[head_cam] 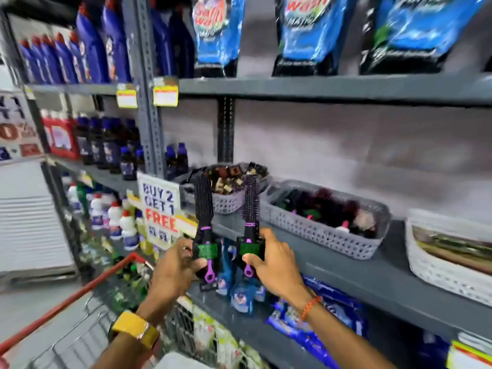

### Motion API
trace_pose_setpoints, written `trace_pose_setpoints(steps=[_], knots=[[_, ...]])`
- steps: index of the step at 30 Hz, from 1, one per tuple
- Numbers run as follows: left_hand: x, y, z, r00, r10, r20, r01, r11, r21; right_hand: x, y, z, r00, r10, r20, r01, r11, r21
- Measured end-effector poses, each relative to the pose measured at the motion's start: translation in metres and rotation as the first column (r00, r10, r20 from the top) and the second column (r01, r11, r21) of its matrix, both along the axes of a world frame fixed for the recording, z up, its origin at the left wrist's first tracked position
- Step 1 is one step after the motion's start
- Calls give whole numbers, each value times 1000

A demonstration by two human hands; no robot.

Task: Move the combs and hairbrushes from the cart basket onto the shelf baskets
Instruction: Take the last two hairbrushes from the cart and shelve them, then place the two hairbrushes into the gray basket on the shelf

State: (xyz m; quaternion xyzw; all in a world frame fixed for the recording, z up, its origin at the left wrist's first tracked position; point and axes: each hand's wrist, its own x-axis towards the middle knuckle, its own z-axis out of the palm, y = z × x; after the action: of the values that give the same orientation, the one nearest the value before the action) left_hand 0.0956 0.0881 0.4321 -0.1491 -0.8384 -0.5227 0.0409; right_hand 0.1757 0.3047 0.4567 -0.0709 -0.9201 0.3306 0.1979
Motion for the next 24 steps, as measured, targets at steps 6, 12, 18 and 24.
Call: trace_pose_setpoints(steps=[6, 12, 18, 24], knots=[[-17, 76, 87, 972, -229, -44, 233, 955, 185, 17, 60, 71, 985, -143, -97, 140, 989, -44], [-56, 148, 129, 911, -407, 65, 388, 900, 197, -5, 111, 111, 950, -296, -100, 282, 950, -133], [-118, 206, 160, 846, -457, 275, 423, 889, 176, -60, 156, 125, 910, -408, 74, 414, 889, -196], [-170, 250, 138, 861, -362, 357, 423, 899, -109, -103, 167, 95, 860, -410, 304, 449, 891, -69]])
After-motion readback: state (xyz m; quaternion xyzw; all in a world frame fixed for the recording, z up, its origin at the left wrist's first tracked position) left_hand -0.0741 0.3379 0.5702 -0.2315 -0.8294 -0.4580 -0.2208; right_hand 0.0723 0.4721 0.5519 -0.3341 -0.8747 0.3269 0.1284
